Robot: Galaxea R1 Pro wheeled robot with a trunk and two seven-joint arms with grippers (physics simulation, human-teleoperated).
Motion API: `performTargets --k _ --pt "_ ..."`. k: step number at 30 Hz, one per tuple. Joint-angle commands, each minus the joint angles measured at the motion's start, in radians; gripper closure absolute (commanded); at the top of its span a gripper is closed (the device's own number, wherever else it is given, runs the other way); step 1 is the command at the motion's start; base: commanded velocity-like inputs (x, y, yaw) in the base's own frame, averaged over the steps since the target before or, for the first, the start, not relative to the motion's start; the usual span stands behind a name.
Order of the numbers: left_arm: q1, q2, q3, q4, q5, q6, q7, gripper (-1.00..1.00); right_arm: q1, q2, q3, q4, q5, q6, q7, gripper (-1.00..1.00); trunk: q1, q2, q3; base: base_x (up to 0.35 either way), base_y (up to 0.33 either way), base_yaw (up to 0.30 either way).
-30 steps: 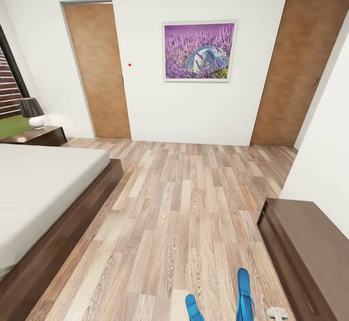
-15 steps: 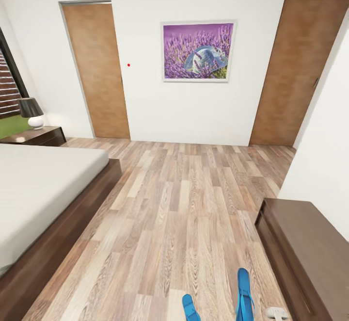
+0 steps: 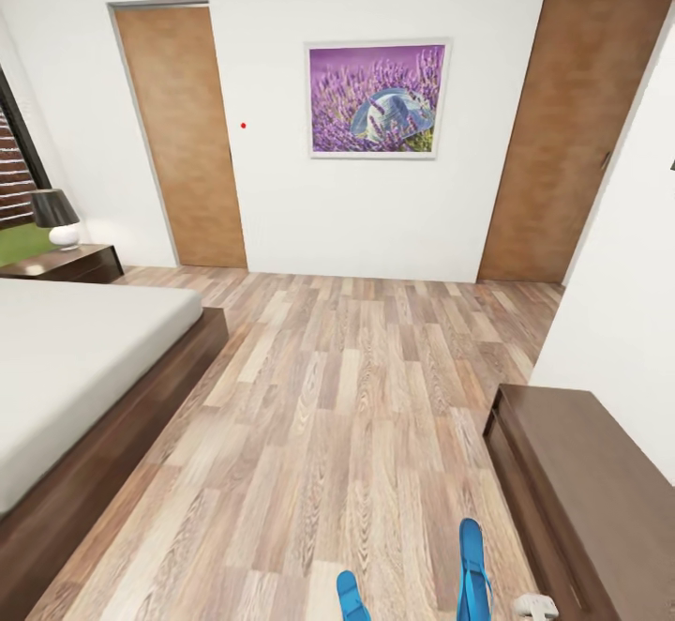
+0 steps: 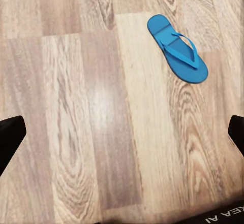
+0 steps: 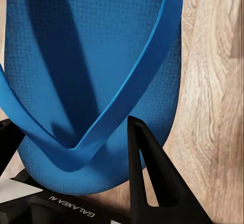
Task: In the bedroom, move the book from the bed onto either nightstand, and place the two sandals side by side next to the bed.
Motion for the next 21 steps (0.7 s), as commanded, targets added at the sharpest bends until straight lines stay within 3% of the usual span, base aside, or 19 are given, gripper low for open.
performTargets --k 1,8,21 --pt "-0.001 0.001 -0.004 0.000 0.001 -0.003 0.000 -1.00 -0.001 0.000 -0.001 0.001 -0.008 0.004 0.003 1.00 0.000 0.000 -0.001 0.076 -0.219 0.000" --pt "-0.001 0.001 -0.003 0.000 0.001 -0.003 0.000 -1.00 -0.001 0.000 -0.001 0.001 -0.007 0.004 0.003 1.00 0.000 0.000 -0.001 0.086 -0.209 0.000" --pt "-0.001 0.001 -0.002 0.000 0.001 -0.004 0.000 -1.00 -0.001 0.000 -0.001 0.001 -0.008 0.003 0.003 1.00 0.000 0.000 -0.001 0.010 -0.019 0.000"
